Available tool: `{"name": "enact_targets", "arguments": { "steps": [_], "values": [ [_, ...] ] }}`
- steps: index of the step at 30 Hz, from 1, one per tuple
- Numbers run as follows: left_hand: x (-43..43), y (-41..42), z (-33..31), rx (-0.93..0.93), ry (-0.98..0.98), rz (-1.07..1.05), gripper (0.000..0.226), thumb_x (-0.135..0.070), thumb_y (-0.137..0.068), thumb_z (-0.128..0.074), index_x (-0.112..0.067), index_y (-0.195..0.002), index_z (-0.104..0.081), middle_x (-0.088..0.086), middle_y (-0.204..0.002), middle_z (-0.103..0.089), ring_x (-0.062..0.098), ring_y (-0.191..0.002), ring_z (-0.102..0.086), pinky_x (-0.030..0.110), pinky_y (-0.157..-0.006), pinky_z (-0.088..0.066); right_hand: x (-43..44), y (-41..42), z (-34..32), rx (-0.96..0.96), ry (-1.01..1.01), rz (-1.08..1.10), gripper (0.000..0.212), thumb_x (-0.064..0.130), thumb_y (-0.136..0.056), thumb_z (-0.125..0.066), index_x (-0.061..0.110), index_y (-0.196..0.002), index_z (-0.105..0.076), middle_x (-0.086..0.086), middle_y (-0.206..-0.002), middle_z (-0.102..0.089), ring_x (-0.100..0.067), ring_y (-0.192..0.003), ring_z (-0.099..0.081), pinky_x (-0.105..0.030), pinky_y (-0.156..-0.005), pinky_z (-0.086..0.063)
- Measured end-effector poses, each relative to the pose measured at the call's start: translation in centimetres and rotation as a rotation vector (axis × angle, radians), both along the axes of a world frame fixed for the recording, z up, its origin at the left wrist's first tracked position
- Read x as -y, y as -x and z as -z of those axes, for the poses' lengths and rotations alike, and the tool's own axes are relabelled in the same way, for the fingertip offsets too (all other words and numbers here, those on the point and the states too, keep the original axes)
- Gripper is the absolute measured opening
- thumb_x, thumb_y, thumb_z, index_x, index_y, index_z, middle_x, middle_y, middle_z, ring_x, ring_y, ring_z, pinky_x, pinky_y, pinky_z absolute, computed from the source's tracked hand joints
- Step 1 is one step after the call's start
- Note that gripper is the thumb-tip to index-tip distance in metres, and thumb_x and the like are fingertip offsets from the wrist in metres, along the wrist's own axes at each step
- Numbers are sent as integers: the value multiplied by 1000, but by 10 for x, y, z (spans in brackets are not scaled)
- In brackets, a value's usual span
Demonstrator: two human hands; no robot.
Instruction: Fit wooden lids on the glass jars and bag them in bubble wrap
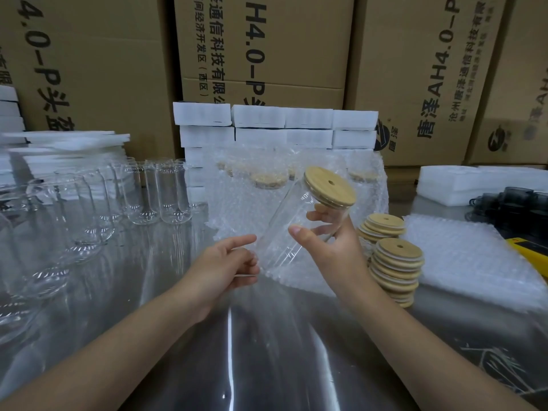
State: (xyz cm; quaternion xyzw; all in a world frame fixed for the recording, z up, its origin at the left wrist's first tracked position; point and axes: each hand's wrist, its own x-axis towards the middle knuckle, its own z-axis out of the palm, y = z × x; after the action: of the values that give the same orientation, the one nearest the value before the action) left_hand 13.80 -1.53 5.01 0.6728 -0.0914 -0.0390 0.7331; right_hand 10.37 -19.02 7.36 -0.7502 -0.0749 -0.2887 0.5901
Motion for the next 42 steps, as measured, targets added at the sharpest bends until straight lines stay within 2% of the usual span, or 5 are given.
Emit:
{"name": "enact_targets", "arguments": {
  "steps": [13,21,31,37,42],
  "values": [
    [-5,5,-10,342,136,-5,24,-27,-92,-59,-32,-115,-63,-7,-96,-75,5,-92,-69,19,-79,-50,-4,3,2,-60,-20,-109,60,52,-58,-69,31,-111,-51,13,-110,-59,-6,-98,-56,-23,-80,-46],
    [13,23,9,662,-438,-4,127,-55,-52,-87,-64,-139,5,-38,-146,-24,-14,-136,-24,2,-101,-23,-9,4,4,-90,-49,-131,72,72,-59,-62,33,-118,-48,17,-110,-58,3,-98,-56,-23,-85,-45],
    [12,23,6,675,-172,-226,111,-35,-59,-84,-59,-136,-8,-23,-133,-45,-9,-117,-50,24,-98,-45,-12,5,7,-29,53,-292,44,69,-77,-53,47,-115,-48,17,-126,-53,4,-113,-52,-23,-89,-48],
    [10,24,-1,666,76,-306,99,-45,-63,-74,-40,-144,-17,-12,-136,-47,-5,-117,-55,15,-87,-50,-12,3,15,-106,109,-329,81,71,-56,-66,56,-124,-26,23,-143,-23,-3,-134,-32,-24,-105,-35],
    [8,28,-5,723,144,-354,74,-53,-73,-60,-55,-135,-19,-22,-138,-38,-11,-129,-39,18,-99,-40,-16,0,28,-271,206,-555,105,59,-48,-87,44,-134,-30,26,-128,-55,5,-120,-52,-23,-101,-44]
  ]
}}
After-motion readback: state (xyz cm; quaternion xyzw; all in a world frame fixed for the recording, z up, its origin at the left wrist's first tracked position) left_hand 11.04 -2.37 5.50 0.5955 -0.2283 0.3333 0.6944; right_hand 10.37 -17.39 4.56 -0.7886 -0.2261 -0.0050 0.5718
